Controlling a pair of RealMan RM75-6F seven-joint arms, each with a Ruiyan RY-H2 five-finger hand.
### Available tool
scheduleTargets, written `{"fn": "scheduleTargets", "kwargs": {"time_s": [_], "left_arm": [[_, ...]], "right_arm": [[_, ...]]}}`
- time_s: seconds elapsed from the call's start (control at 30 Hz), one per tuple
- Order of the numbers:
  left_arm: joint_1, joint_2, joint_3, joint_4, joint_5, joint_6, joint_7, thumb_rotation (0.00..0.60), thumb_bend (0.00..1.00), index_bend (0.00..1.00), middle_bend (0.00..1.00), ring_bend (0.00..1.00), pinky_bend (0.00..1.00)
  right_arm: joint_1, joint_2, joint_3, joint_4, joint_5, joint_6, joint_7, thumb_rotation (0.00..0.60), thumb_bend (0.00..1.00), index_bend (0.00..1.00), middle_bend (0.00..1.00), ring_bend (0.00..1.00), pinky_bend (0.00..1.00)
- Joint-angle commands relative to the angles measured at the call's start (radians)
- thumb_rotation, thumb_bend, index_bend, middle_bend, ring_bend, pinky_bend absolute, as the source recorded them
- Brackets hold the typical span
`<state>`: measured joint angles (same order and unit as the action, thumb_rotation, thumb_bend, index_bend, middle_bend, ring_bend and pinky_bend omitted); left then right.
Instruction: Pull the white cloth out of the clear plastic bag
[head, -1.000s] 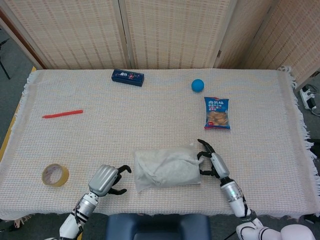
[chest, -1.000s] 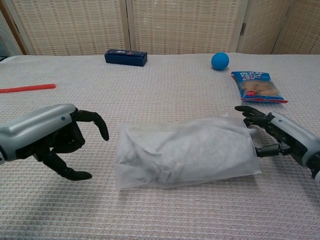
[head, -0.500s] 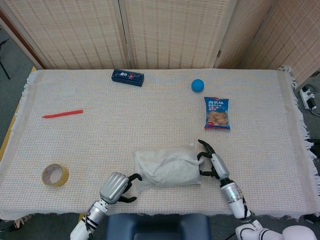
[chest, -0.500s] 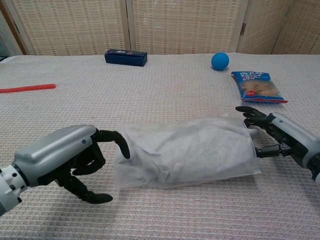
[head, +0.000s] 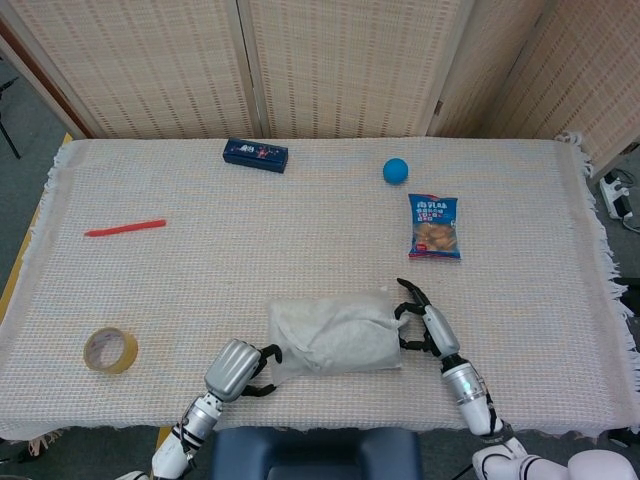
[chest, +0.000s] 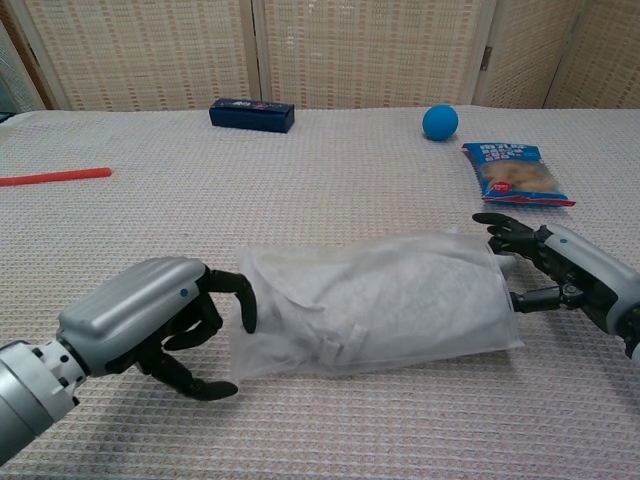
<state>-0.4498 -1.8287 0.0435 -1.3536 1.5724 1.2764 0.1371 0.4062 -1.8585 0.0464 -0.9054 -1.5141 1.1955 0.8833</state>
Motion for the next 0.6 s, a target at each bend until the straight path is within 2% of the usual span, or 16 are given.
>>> {"fn": "scheduleTargets", "kwargs": {"time_s": [0.03, 0.3, 0.6], "left_arm": [[0.005, -0.018, 0.001, 0.038, 0.025, 0.021, -0.025, 0.600, 0.13, 0.57, 1.00, 1.00, 1.00], [0.010, -0.048, 0.004, 0.093, 0.048, 0.033, -0.075, 0.600, 0.21, 0.62, 1.00, 1.00, 1.00], [0.006, -0.090, -0.002, 0.134, 0.074, 0.044, -0.115, 0.600, 0.30, 0.59, 1.00, 1.00, 1.00]], "right_arm": [[0.000, 0.000, 0.000, 0.003, -0.001, 0.000, 0.005, 0.600, 0.70, 0.76, 0.05, 0.00, 0.00], [-0.003, 0.004, 0.004, 0.000, 0.001, 0.005, 0.013, 0.600, 0.70, 0.76, 0.05, 0.00, 0.00], [-0.004, 0.003, 0.003, 0.000, 0.002, -0.001, 0.007, 0.600, 0.70, 0.76, 0.05, 0.00, 0.00]]}}
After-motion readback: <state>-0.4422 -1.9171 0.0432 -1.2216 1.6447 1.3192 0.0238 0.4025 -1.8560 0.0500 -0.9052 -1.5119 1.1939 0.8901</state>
